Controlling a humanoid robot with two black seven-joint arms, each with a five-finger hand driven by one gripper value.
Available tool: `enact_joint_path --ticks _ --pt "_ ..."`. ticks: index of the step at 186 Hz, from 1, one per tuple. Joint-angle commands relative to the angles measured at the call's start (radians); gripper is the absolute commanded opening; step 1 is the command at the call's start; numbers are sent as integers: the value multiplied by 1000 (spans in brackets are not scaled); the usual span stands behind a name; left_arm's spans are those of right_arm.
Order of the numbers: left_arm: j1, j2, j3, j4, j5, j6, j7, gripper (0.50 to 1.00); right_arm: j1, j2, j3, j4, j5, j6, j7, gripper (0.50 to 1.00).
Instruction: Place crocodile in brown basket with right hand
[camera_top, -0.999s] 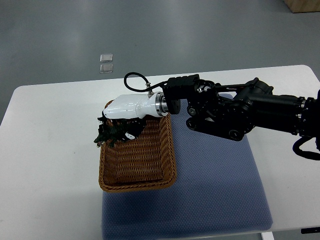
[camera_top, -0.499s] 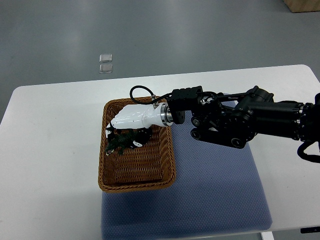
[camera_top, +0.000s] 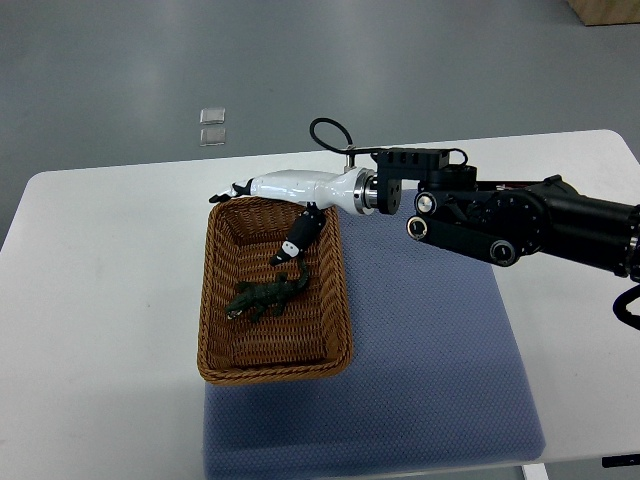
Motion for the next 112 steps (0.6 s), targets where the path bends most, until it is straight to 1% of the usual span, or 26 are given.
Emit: enact_joint_path --ticks 1,14,20,43,66,85,112 --pt "0 0 0 -1 0 0 0 1000 -31 -38 79 -21 159 79 -19 915" --pt "0 0 0 -1 0 0 0 1000 -61 -71 132 -38 251 125 -39 915" --pt "0 0 0 1 0 0 0 1000 -77 -79 158 -46 283 134 -48 915" --pt "0 0 0 1 0 0 0 1000 -138 -82 258 -81 387 142 -76 915" --pt "0 0 0 -1 0 0 0 1000 -204 -85 352 -124 530 157 -131 915" --pt "0 0 0 1 0 0 0 1000 -252 -91 370 -156 637 177 -168 915" --pt "0 0 0 -1 0 0 0 1000 -299 -97 372 -210 768 199 -179 919"
